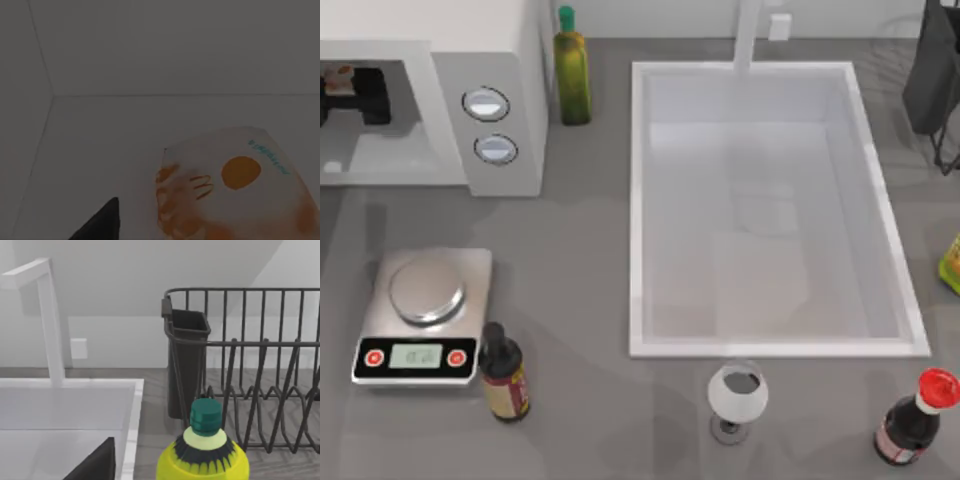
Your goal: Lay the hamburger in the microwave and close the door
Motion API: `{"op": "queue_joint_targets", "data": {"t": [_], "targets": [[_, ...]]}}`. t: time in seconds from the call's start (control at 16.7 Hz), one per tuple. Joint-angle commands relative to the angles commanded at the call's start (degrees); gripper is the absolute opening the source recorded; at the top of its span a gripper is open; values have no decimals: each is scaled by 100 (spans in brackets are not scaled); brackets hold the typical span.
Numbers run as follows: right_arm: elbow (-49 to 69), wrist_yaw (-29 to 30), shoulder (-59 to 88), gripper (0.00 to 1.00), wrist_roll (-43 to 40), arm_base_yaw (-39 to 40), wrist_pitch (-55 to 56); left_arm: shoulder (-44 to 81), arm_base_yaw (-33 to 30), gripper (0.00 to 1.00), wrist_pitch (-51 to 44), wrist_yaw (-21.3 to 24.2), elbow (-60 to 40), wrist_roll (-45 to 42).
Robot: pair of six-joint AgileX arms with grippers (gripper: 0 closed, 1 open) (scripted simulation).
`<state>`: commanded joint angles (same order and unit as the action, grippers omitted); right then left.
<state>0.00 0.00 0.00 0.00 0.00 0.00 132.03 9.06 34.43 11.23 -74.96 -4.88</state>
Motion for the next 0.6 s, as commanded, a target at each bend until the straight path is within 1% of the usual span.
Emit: {"op": "queue_joint_targets", "data": {"t": [0.18, 0.3, 0.42, 0.6], "targets": [[0, 0, 0, 100, 0, 0, 0, -255, 73, 100, 188, 70, 380, -32], [0, 0, 0, 100, 0, 0, 0, -573, 170, 100, 438, 162, 934, -75], [0, 0, 0, 100, 0, 0, 0, -996, 294, 100, 776, 276, 1724, -128], [0, 0, 0, 100, 0, 0, 0, -1718, 507, 100, 1344, 464, 3168, -215]]}}
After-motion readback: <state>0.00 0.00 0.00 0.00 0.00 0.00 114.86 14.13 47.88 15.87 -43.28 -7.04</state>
